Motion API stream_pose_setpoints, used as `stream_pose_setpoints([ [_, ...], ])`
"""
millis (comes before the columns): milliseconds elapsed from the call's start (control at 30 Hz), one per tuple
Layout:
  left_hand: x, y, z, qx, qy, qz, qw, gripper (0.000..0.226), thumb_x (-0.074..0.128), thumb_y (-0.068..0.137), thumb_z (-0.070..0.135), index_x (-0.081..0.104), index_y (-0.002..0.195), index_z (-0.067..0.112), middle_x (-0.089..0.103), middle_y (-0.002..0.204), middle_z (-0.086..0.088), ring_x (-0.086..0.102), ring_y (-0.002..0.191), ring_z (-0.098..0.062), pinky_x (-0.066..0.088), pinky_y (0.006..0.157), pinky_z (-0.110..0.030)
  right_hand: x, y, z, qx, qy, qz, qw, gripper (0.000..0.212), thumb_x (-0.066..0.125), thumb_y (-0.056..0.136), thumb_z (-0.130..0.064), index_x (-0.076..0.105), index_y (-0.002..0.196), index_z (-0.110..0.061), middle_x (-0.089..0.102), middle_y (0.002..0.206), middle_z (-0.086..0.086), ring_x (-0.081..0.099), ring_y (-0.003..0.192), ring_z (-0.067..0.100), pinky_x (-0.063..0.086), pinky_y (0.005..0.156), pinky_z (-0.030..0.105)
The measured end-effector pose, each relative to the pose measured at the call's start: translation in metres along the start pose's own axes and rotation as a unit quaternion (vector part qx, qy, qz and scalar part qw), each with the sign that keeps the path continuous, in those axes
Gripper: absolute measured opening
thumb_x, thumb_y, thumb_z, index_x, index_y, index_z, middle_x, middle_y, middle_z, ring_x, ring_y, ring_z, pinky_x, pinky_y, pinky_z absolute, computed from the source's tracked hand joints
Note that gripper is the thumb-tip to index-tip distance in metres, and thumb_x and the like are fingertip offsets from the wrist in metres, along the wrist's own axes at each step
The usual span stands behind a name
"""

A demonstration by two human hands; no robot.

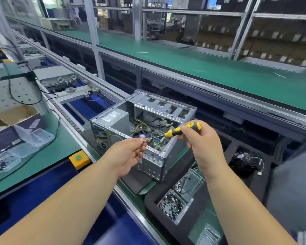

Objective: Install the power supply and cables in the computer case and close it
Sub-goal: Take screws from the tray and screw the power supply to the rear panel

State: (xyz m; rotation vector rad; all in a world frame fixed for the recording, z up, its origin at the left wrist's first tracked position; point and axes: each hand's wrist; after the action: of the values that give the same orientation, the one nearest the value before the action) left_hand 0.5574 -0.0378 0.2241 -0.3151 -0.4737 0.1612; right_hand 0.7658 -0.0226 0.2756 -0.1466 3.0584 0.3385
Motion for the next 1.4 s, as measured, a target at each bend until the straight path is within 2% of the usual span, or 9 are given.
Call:
stream_pose_setpoints([
  [100,-0.036,0.001,0.020,0.015,-0.004,0.002,1.000,0.014,0.058,0.095,0.011,0.068,0.103,0.004,0.068,0.073,0.002,0.063,0.062,-0.003,0.051,0.054,-0.014,0.038,0.006,-0.003,-0.002,0.011,-0.019,1.000,0.013,0.064,0.091,-0.015,0.067,0.078,-0.014,0.074,0.072,-0.005,0.064,0.060,-0.001,0.045,0.055,0.010],
  [233,-0.093,0.005,0.050,0.038,0.024,0.020,0.999,0.014,0.062,0.091,0.003,0.069,0.102,0.003,0.068,0.078,-0.002,0.064,0.065,-0.006,0.051,0.057,-0.016,0.094,0.012,-0.003,0.025,-0.027,-0.053,0.998,0.006,0.071,0.086,-0.013,0.070,0.082,-0.016,0.070,0.066,-0.003,0.059,0.053,0.003,0.044,0.051,0.016],
  [467,-0.193,0.028,0.107,0.059,-0.033,-0.028,0.997,0.014,0.060,0.091,0.007,0.074,0.096,0.008,0.068,0.076,0.001,0.064,0.067,-0.005,0.052,0.060,-0.016,0.196,0.028,0.011,0.056,-0.254,-0.157,0.953,0.014,0.075,0.086,-0.022,0.069,0.095,-0.030,0.071,0.076,-0.015,0.060,0.058,0.001,0.047,0.054,0.015],
  [533,-0.209,0.036,0.116,0.055,-0.017,-0.062,0.996,0.015,0.063,0.090,0.011,0.076,0.095,0.009,0.068,0.079,0.001,0.064,0.071,-0.006,0.053,0.063,-0.016,0.219,0.026,0.016,0.044,-0.296,-0.159,0.941,0.010,0.069,0.090,-0.025,0.066,0.092,-0.035,0.067,0.069,-0.023,0.056,0.055,-0.004,0.041,0.050,0.010],
  [767,-0.219,0.059,0.121,0.084,0.180,-0.124,0.972,0.024,0.070,0.085,0.008,0.072,0.108,0.016,0.071,0.096,0.001,0.066,0.090,-0.008,0.052,0.082,-0.021,0.246,0.019,0.023,0.075,-0.271,-0.073,0.957,0.014,0.052,0.099,-0.026,0.061,0.090,-0.030,0.071,0.081,-0.013,0.063,0.067,0.006,0.045,0.065,0.028],
  [967,-0.210,0.083,0.109,0.187,0.397,-0.122,0.890,0.024,0.073,0.084,0.016,0.071,0.103,0.031,0.066,0.100,0.014,0.063,0.091,0.001,0.045,0.078,-0.012,0.218,0.023,0.034,0.102,-0.279,0.058,0.953,0.032,0.045,0.101,-0.035,0.063,0.076,-0.026,0.062,0.070,-0.003,0.045,0.051,0.018,0.037,0.054,0.029],
  [1100,-0.198,0.102,0.102,0.303,0.589,-0.098,0.743,0.045,0.068,0.085,0.021,0.057,0.127,0.032,0.050,0.129,0.017,0.043,0.119,-0.001,0.034,0.102,-0.022,0.199,0.026,0.052,0.124,-0.285,0.127,0.942,0.033,0.042,0.101,-0.036,0.061,0.076,-0.027,0.058,0.072,-0.003,0.045,0.049,0.003,0.036,0.049,0.025],
  [1233,-0.194,0.122,0.101,0.333,0.700,-0.109,0.622,0.060,0.060,0.083,0.013,0.048,0.141,0.023,0.038,0.150,0.004,0.030,0.140,-0.018,0.019,0.117,-0.031,0.185,0.030,0.066,0.157,-0.281,0.141,0.936,0.030,0.041,0.102,-0.036,0.062,0.081,-0.030,0.068,0.090,-0.004,0.056,0.069,0.013,0.040,0.053,0.025],
  [1400,-0.205,0.131,0.100,0.309,0.708,-0.118,0.625,0.057,0.061,0.086,0.018,0.047,0.140,0.031,0.042,0.149,0.009,0.036,0.136,-0.016,0.031,0.113,-0.034,0.188,0.029,0.072,0.170,-0.290,0.167,0.927,0.030,0.042,0.101,-0.036,0.061,0.078,-0.031,0.069,0.090,-0.002,0.056,0.068,0.013,0.041,0.059,0.029],
])
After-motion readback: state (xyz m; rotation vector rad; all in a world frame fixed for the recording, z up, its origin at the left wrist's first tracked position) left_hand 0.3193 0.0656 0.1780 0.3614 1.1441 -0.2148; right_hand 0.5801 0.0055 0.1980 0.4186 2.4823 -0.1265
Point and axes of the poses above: each hand's wrist, its own y-axis towards the middle knuckle, its own x-axis out of the palm, z = x × y
